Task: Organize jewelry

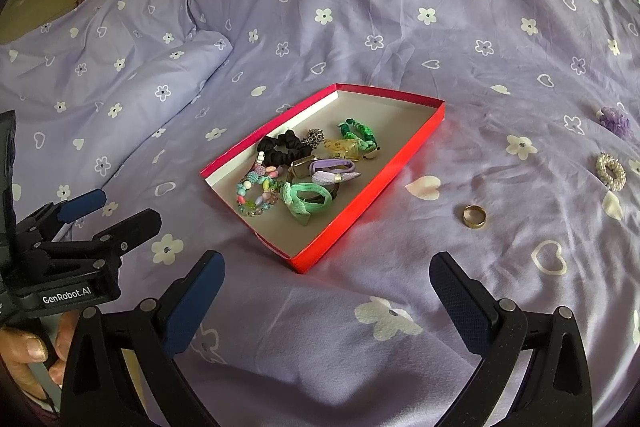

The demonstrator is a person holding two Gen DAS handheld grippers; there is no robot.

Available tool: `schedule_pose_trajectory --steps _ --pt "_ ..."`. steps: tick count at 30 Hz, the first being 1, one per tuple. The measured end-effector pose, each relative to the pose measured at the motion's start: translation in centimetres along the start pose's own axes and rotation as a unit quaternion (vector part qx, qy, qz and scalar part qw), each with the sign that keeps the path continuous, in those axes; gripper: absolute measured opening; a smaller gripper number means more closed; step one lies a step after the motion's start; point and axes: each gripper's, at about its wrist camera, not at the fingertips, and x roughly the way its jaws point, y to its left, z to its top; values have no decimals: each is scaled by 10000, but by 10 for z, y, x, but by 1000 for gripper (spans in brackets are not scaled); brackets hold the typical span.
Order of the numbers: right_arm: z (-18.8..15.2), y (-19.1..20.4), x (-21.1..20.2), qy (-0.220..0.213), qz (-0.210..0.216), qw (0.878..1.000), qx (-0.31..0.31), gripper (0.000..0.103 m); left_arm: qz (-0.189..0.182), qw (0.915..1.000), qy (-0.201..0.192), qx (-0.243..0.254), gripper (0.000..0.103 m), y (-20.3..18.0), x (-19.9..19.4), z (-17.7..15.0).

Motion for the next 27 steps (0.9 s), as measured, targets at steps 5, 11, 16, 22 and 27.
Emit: schedule_pose_trajectory --steps 5,11,16,22,27 --pt "1 0 0 -8 -3 10000 7 103 5 10000 -2 3 103 -1 0 0" --pt "3 -2 -1 -18 2 10000 10 103 8 10000 -1 5 103 -1 0 0" --pt "3 -3 -2 -30 -2 10000 21 103 6 10000 -3 3 103 -1 0 0" --pt "5 -5 -4 -49 -4 10000 55 103 6 10000 10 -3 103 -1 0 0" --pt "3 -6 -3 -45 -8 10000 75 103 -3 10000 27 6 103 -3 2 -1"
